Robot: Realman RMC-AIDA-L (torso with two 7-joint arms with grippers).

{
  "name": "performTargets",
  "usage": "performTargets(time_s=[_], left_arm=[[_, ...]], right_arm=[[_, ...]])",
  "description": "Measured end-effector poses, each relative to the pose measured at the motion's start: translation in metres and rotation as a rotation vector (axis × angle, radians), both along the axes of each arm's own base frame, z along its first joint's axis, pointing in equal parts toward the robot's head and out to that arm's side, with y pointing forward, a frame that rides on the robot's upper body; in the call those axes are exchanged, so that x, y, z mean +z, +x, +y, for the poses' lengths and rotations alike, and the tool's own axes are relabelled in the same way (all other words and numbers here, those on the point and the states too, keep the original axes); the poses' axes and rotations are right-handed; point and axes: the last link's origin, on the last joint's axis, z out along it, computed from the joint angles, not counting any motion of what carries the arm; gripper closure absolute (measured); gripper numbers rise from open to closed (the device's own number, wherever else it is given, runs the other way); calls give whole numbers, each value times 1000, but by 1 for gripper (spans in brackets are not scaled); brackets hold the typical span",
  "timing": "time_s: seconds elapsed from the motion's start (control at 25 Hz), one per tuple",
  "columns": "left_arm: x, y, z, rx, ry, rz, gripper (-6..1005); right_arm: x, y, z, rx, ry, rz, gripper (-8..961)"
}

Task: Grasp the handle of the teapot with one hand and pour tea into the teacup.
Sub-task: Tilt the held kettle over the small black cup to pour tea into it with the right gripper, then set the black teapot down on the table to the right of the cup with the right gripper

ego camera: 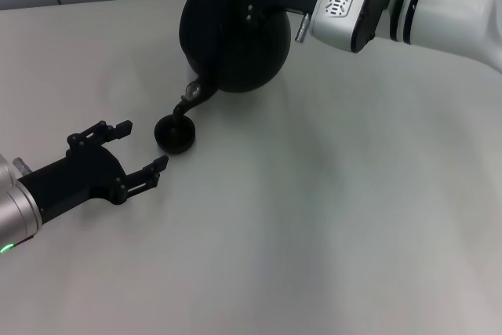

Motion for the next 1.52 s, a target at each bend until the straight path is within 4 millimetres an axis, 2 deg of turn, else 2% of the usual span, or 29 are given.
performTargets(time_s=[0.52,0.96,1.12,1.2,1.24,1.36,1.4,1.52], left_arm=[[0,1,0,-4,-3,0,208],[-1,-1,-3,-3,-4,2,208],[-1,-2,-4,-1,-3,2,208],[-2,-4,-5,5,-5,3,208],[-2,-4,-5,5,-5,3,208],[-2,-5,-7,10,-6,3,208],[-2,-6,-8,13,-6,3,208],[-2,-7,-8,15,-5,3,208]], right_arm=[[-1,0,0,-14,-6,15,862],[8,5,3,-183,-45,194,861],[18,18,-1,-276,-51,328,862],[27,33,-7,-334,-30,421,862],[27,33,-7,-334,-30,421,862],[35,54,-17,-384,0,481,862],[39,68,-25,-413,16,505,862],[41,78,-32,-439,27,524,862]])
